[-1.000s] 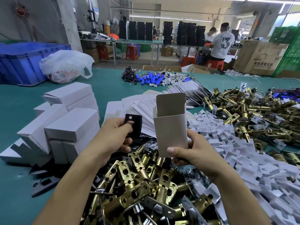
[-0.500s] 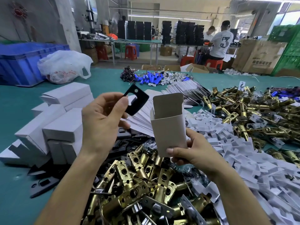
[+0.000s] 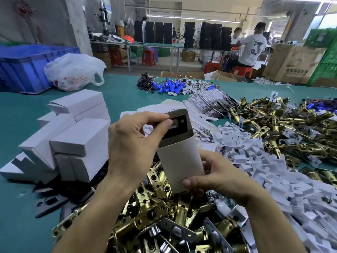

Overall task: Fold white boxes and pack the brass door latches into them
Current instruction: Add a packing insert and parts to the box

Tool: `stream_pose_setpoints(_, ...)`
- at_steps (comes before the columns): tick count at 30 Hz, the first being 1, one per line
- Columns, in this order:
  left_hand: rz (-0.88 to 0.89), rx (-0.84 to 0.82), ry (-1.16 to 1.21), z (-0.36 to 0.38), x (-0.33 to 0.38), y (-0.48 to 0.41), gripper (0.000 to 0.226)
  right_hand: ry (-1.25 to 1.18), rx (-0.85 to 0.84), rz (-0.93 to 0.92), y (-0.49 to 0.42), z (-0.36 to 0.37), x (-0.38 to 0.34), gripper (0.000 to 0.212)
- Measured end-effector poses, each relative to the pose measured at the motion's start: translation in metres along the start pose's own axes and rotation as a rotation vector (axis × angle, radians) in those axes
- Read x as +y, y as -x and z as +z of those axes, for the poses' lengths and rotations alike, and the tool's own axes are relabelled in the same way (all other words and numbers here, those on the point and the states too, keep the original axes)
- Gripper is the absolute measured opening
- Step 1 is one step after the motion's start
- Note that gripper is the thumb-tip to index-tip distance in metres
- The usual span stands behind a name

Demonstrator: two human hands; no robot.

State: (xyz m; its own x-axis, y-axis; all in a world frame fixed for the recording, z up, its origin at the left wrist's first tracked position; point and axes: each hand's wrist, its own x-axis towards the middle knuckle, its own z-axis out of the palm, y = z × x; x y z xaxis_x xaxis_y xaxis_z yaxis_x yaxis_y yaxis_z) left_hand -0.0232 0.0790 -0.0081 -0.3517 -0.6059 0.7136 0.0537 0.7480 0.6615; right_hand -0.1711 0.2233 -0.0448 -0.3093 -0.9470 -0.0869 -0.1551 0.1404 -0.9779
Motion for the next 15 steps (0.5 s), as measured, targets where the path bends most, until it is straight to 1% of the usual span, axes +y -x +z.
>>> stream_pose_setpoints(2,-0.031,-0.02,-0.039,0.0011,-0.0004,-0.0003,0.016,0.003,0.003,-0.012,-0.0001,0.0008,-0.0008,0.045)
stream_pose_setpoints(5,-0.126,-0.077,-0.06,0.0032,-0.0016,0.0002,0.019,-0.009,0.014,-0.041,0.0002,0.0006,-0.0027,0.045)
stream_pose_setpoints(9,-0.216,-0.12,-0.004,0.0033,-0.0069,-0.0013,0.02,0.016,0.022,-0.053,-0.0004,0.0006,-0.0034,0.042)
stream_pose_setpoints(12,-0.291,-0.162,0.037,0.0033,-0.0082,-0.0025,0.021,-0.014,0.041,-0.051,-0.0009,0.0027,-0.0037,0.041)
stream_pose_setpoints(15,-0.283,-0.181,0.034,0.0033,-0.0072,-0.0036,0.017,-0.035,0.044,-0.047,-0.0007,0.0034,-0.0032,0.039)
